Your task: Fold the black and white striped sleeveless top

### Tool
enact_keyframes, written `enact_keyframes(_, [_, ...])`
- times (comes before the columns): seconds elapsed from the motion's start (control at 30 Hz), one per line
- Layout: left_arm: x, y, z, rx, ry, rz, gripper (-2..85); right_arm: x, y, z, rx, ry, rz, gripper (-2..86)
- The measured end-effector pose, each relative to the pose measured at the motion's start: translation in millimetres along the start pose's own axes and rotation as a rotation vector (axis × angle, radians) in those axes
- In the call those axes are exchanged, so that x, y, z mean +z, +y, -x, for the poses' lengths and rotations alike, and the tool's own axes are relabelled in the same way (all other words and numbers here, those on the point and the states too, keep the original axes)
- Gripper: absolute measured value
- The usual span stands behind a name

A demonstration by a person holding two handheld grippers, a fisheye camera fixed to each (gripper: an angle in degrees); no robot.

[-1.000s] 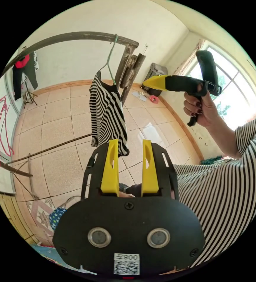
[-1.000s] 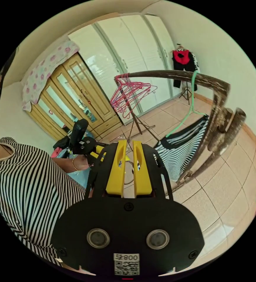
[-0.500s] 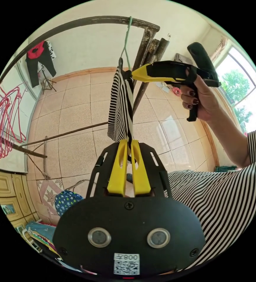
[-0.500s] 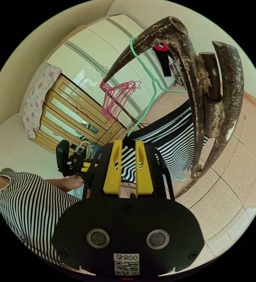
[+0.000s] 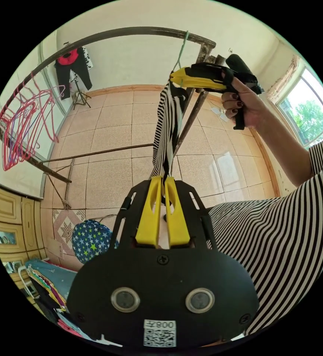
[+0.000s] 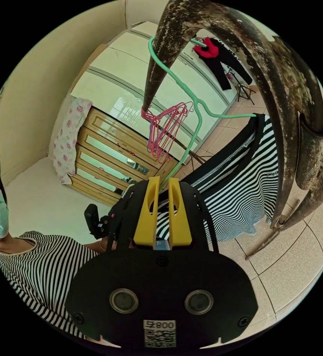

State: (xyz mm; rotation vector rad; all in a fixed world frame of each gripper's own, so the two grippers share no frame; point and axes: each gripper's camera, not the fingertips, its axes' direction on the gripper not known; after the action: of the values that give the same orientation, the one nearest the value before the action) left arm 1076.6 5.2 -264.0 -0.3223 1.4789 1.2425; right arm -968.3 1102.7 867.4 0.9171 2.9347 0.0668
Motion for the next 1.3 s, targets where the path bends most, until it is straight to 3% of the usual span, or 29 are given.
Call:
enact_keyframes(0.2, [-17, 51, 32, -0.089, 0.005, 0.009, 1.2, -10, 0, 1, 0.043, -0.114, -0.016, 2.2])
enact_keyframes(0.33, [-18, 73, 50, -0.144, 0.036, -0.012, 1.1, -13, -8, 11, 0.046, -0.299, -0.033, 1.7])
enact_keyframes(0.5, [-11, 56, 61, -0.110, 0.047, -0.077, 1.1, -17, -21, 34, 0.040, -0.368, -0.035, 0.8])
enact_keyframes(0.63, [6, 25, 67, -0.023, 0.063, -0.088, 1.0, -17, -33, 52, 0.020, -0.250, 0.000, 0.2])
enact_keyframes(0.73, [13, 22, 77, -0.001, 0.063, -0.076, 0.9, -15, -41, 52, 0.045, -0.277, 0.000, 0.1])
enact_keyframes(0.97, [-14, 82, 121, -0.095, 0.069, -0.106, 0.9, -16, -49, 76, 0.002, -0.226, -0.009, 0.1])
enact_keyframes(1.13, [-76, 187, 169, -0.294, 0.068, -0.226, 1.0, 36, -40, 107, -0.058, -0.117, 0.261, 0.1])
enact_keyframes(1.3, [-155, 295, 189, -0.464, -0.040, -0.386, 1.1, 134, -33, 142, -0.107, -0.177, 0.616, 0.0])
